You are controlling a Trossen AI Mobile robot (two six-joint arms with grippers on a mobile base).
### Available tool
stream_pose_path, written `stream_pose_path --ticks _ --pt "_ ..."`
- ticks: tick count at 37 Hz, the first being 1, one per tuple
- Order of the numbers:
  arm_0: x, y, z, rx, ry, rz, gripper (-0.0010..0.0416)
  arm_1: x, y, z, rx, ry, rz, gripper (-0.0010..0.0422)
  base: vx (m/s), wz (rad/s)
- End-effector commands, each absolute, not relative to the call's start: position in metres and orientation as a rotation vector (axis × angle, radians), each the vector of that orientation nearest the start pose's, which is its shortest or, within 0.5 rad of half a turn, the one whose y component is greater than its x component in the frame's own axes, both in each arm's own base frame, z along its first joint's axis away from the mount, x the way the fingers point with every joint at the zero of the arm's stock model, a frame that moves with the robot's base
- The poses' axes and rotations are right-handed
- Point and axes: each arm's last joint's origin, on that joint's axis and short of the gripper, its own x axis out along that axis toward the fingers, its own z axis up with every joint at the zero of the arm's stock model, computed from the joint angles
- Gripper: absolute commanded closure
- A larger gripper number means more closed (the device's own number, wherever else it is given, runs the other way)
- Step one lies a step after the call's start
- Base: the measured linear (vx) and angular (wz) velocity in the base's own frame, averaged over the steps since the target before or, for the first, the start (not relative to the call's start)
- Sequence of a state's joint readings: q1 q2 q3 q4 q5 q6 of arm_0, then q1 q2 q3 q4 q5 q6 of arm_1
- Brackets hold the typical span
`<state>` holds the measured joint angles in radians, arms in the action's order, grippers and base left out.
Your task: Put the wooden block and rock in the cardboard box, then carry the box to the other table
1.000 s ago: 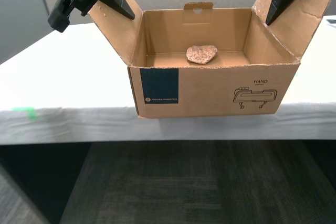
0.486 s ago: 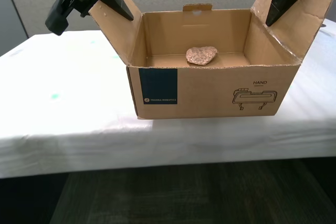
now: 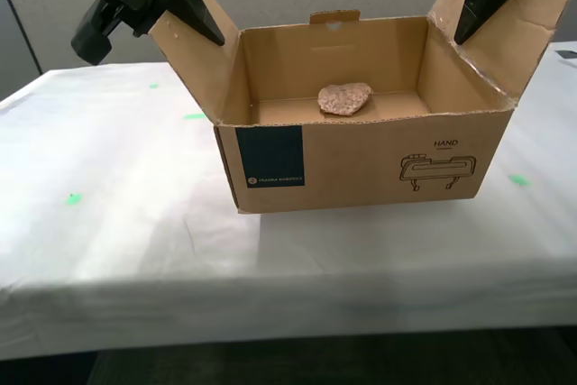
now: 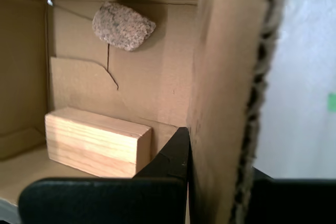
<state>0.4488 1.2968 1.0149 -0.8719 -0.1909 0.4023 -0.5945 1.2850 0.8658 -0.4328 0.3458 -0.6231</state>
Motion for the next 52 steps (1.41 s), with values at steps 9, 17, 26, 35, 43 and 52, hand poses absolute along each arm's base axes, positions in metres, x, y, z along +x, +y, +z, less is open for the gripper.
stream_pose_path --ticks 9,17,26,35,43,52 --pt "0.216 0.110 0.261 0.344 1.254 0.234 0.0406 0.206 -0.152 0.242 -0.336 1.077 -0.681 0.0413 0.159 0.090" --pt "0.217 0.111 0.262 0.358 1.235 0.237 0.0406 0.208 -0.153 0.245 -0.345 1.071 -0.677 0.0413 0.110 0.045" --pt "0.249 0.116 0.256 0.455 1.244 0.318 0.0406 0.253 -0.167 0.253 -0.328 1.052 -0.655 0.0413 0.011 0.012" --pt "0.298 0.115 0.246 0.383 1.247 0.308 0.0406 0.306 -0.197 0.253 -0.198 1.141 -0.657 0.0413 -0.014 -0.001" --pt "0.334 0.108 0.244 0.313 1.208 0.262 0.0406 0.330 -0.205 0.238 -0.203 1.165 -0.634 0.0413 0.000 0.000" --pt "0.365 0.111 0.225 0.288 1.238 0.258 0.0406 0.356 -0.194 0.207 -0.221 1.182 -0.582 0.0413 0.000 0.000"
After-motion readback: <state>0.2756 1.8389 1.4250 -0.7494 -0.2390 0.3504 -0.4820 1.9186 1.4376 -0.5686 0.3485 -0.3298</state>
